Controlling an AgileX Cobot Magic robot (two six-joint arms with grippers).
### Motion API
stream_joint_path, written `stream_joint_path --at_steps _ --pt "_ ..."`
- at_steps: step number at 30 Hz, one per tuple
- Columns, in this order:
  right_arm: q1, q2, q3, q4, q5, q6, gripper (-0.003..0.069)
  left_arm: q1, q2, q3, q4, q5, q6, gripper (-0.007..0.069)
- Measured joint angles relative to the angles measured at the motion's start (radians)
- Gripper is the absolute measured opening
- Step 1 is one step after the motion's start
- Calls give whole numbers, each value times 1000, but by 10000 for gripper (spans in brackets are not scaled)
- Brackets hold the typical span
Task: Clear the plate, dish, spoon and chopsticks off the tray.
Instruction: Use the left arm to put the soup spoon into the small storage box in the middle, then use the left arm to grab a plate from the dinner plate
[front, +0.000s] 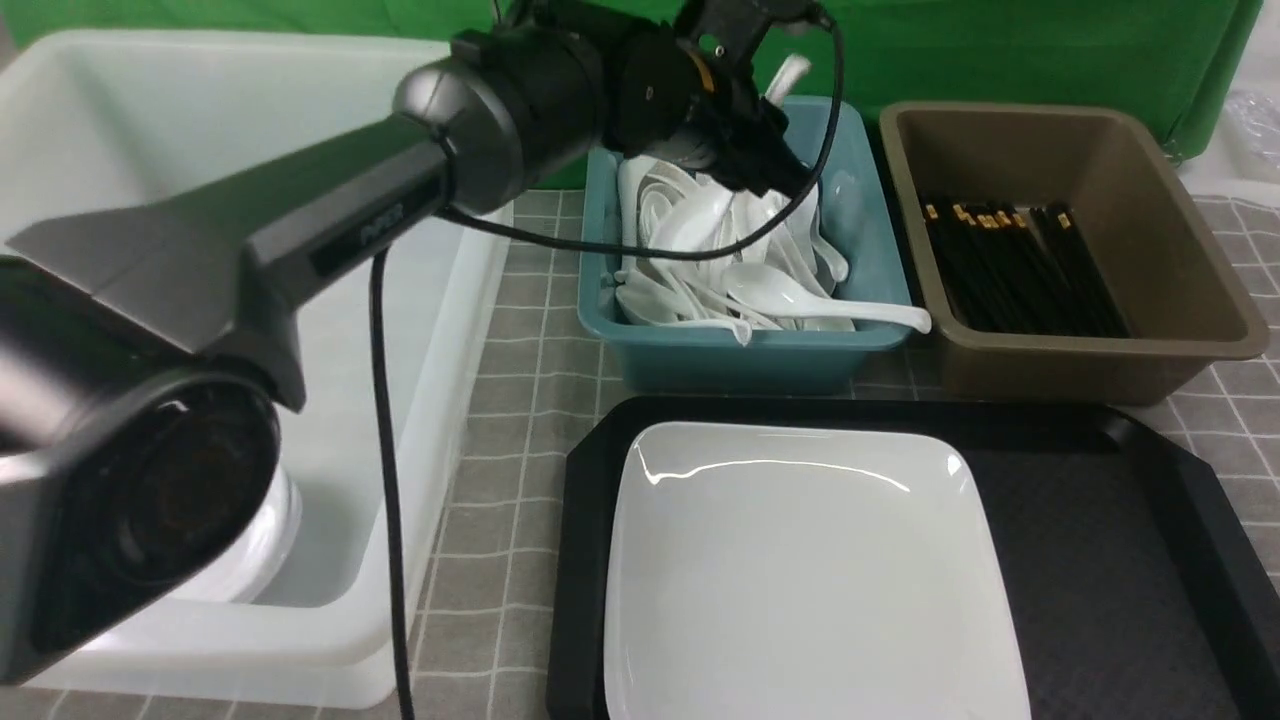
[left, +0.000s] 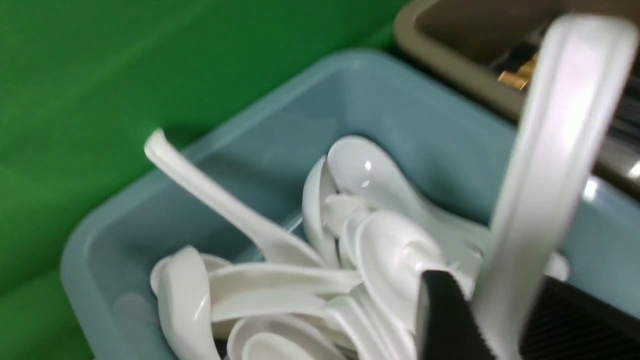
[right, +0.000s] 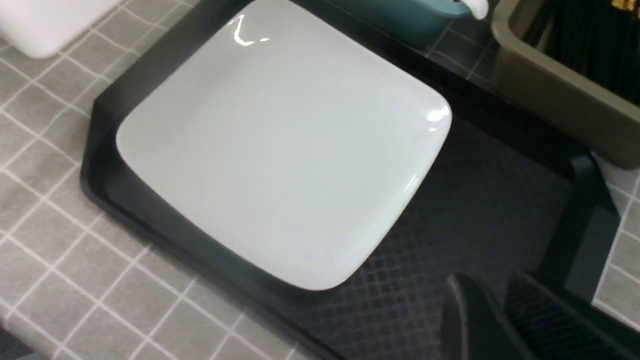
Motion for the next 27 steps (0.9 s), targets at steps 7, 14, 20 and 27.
stream_joint_path --at_steps 7,14,20,27 --pt "0 0 0 16 -1 -3 144 -1 -49 -6 -33 131 -31 622" --pt "0 0 0 -6 -17 -7 144 -30 -276 0 -63 550 -10 520" --pt "0 0 0 -13 -43 -7 147 -113 -440 174 -76 733 187 134" --pt "0 0 0 -23 -46 -7 151 -277 -598 578 -67 720 379 22"
